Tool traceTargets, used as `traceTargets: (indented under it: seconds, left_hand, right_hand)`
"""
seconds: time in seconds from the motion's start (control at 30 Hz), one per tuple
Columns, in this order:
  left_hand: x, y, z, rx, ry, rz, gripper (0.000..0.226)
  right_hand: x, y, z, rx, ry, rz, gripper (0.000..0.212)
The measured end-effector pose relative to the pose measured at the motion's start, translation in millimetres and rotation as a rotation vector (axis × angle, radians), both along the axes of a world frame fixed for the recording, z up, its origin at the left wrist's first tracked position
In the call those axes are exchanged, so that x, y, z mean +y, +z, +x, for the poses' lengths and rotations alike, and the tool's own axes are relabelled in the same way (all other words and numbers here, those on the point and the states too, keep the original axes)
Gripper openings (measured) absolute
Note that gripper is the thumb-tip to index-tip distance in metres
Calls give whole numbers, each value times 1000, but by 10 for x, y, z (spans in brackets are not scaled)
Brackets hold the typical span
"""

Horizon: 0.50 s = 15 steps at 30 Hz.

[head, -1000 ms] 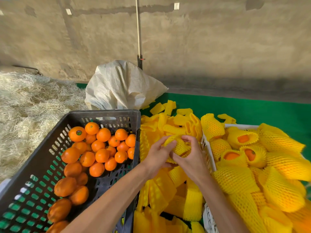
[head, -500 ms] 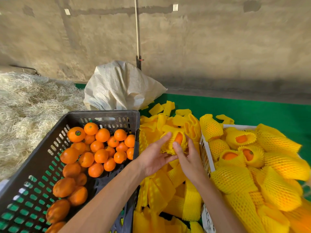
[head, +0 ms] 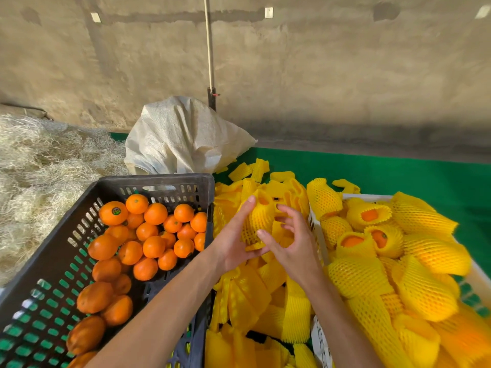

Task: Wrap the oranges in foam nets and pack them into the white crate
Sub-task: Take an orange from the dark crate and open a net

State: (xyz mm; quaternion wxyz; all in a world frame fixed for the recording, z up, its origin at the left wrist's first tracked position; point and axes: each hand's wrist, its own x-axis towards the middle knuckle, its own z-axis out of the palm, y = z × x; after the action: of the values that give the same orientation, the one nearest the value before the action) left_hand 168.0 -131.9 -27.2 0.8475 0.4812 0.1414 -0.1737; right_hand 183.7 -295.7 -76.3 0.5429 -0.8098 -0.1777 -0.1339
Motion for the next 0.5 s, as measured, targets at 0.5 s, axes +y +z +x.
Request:
traceTargets:
  seconds: [0.5]
  left_hand:
    - [-1350,88,-529,-433,-205,675,25]
  right_hand:
    - [-1341,558,-881,-50,-683,-266,81]
